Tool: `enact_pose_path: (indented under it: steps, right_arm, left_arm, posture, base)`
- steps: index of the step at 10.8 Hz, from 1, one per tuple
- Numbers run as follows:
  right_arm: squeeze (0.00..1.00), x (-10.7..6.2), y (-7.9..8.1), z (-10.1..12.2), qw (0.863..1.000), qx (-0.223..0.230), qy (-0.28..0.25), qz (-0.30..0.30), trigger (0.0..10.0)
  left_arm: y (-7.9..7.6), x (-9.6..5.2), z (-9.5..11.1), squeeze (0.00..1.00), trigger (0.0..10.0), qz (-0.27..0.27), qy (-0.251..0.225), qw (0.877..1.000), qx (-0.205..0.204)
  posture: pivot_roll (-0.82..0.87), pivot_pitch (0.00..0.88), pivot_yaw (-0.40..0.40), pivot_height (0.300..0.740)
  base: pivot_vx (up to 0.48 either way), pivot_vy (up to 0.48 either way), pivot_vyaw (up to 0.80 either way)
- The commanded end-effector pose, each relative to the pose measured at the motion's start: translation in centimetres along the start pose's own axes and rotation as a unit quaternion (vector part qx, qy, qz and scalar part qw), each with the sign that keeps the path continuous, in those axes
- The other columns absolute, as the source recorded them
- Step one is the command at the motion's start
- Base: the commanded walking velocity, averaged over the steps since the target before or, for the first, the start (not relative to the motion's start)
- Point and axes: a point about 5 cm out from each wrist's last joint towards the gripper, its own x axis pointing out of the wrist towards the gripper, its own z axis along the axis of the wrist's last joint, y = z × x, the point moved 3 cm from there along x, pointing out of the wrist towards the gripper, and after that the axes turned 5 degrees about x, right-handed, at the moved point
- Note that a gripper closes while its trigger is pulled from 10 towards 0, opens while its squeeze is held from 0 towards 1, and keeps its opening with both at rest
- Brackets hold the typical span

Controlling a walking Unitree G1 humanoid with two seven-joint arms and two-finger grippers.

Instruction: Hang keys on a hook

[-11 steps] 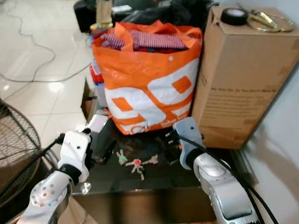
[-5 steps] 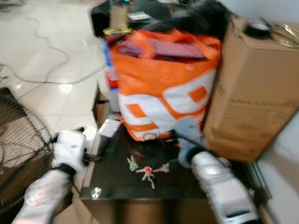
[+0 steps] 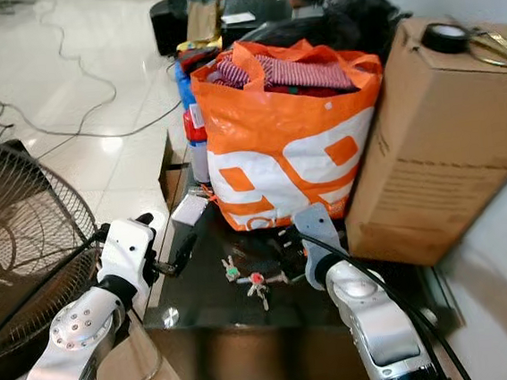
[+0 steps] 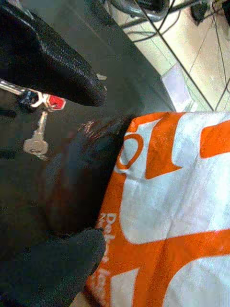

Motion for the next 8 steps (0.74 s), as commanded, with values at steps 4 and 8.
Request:
enact_pose_path:
  steps: [4,8]
  right_arm:
    - [0.00,-0.58,-1.35,1.08,0.999,0.013,-0.032,-0.021,10.0]
    - [0.00,-0.46,-1.93,0.79,0.998,0.020,-0.027,-0.045,10.0]
  left_arm:
    - [0.23,0.52,0.05,0.00,10.0,0.006,0.000,1.000,-0.013]
    - [-0.01,0.66,0.05,0.00,10.0,-0.001,-0.001,1.000,-0.007]
  posture:
    - [-0.15,0.000,-0.028,0.740]
    - [-0.15,0.000,-0.027,0.740]
  base:
    - [0.222,0.000,0.31]
    - [0.302,0.000,0.20]
